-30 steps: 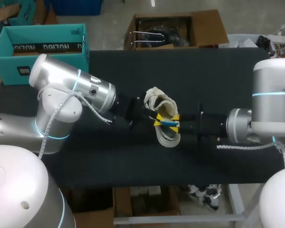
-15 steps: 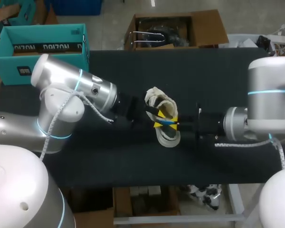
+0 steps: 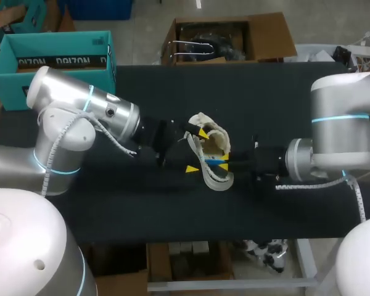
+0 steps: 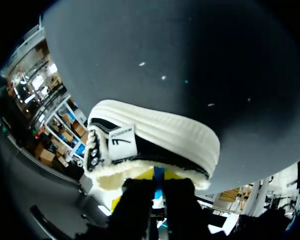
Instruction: Open the shoe tongue, take the insole out of the shoe, put the insole back into the shoe, and pack the shoe into the shoebox
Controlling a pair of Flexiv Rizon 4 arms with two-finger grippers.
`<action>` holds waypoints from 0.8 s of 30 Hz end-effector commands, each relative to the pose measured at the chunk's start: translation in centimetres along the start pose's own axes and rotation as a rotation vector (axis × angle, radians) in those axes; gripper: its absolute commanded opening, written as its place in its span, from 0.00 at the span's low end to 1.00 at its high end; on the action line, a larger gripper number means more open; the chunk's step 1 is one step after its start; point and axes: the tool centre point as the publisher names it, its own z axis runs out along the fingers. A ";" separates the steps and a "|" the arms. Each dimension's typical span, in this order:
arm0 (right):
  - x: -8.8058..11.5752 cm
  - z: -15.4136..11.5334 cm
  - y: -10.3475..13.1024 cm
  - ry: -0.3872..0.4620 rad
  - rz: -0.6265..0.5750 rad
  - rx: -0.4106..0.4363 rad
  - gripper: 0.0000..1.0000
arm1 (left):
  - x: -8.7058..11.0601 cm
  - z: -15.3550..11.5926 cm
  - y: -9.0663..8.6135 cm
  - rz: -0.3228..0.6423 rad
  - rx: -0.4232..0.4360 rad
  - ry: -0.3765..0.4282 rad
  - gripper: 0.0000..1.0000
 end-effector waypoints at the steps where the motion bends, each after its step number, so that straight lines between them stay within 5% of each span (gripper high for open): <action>1: 0.2 0.6 0.2 -0.041 -0.006 -0.026 0.00 | 0.6 -2.4 -0.3 -0.030 -0.003 0.010 1.00; 9: -0.4 0.2 -0.3 -0.131 -0.008 -0.091 0.00 | 1.2 -5.1 -1.8 -0.158 -0.035 0.053 1.00; 14: -1.1 -0.4 -0.3 -0.166 0.007 -0.115 0.44 | 1.8 -6.4 -3.0 -0.233 -0.081 0.057 1.00; 24: -1.2 -2.9 -2.8 -0.168 -0.040 -0.128 0.42 | 3.4 -7.7 -3.5 -0.336 -0.142 0.040 1.00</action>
